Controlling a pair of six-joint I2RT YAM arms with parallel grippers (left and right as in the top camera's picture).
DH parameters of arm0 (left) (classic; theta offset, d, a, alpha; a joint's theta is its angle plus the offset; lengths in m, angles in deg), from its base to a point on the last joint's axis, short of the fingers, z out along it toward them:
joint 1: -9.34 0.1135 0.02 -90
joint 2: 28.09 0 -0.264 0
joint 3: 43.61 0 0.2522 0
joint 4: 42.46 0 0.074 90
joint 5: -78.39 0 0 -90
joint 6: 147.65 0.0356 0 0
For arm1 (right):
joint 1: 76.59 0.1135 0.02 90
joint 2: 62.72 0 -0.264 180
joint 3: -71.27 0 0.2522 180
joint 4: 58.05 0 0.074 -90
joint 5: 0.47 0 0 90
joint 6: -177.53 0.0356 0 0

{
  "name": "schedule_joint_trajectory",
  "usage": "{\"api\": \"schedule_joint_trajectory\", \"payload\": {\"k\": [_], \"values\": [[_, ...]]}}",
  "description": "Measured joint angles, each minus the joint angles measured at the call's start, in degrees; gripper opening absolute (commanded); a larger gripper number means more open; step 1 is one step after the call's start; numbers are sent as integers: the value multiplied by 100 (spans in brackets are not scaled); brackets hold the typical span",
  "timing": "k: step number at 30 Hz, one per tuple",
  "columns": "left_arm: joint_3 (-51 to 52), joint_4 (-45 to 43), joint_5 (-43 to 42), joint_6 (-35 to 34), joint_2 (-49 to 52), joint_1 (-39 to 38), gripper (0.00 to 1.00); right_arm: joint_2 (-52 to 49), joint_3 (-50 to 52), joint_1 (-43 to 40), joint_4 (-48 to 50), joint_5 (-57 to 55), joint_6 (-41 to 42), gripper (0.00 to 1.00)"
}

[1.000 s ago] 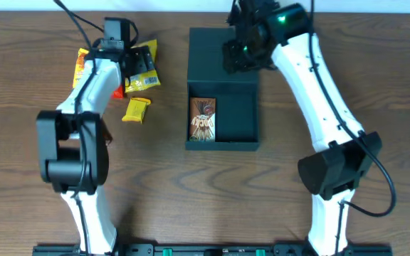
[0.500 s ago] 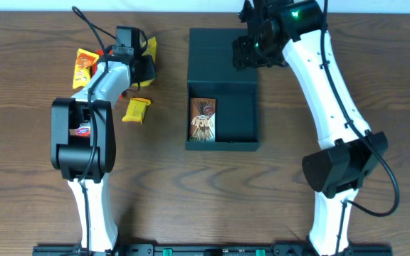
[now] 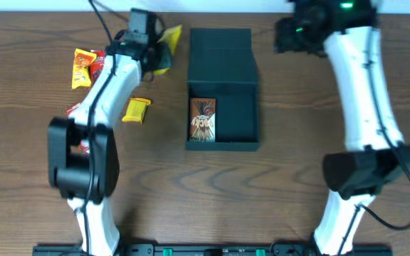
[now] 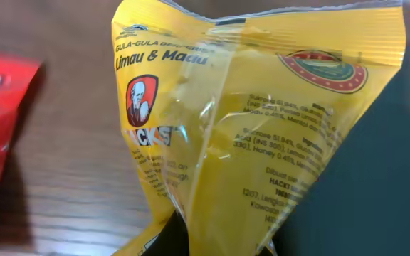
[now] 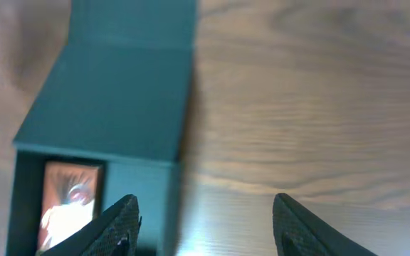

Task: Pack container
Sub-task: 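Grasp the yellow candy bag with the left gripper, then lower the yellow bag into the box beside the Pocky and release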

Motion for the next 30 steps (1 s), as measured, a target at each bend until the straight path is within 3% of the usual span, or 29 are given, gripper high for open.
{"api": "schedule_joint_trajectory", "payload": {"k": [6, 15, 24, 30], "values": [[-258, 612, 201, -522, -844, -1128, 6, 461, -76, -848, 9, -72, 0, 61], [-264, 1331, 243, -2004, -267, -2439, 6, 527, -79, -1401, -2, -83, -2, 63], [-258, 1777, 243, -3252, 164, -2767, 6, 525, -79, -1456, -42, -76, -2, 64], [-258, 2011, 286, -3611, 166, -2809, 6, 525, -79, -1456, -42, -74, -2, 64]]}}
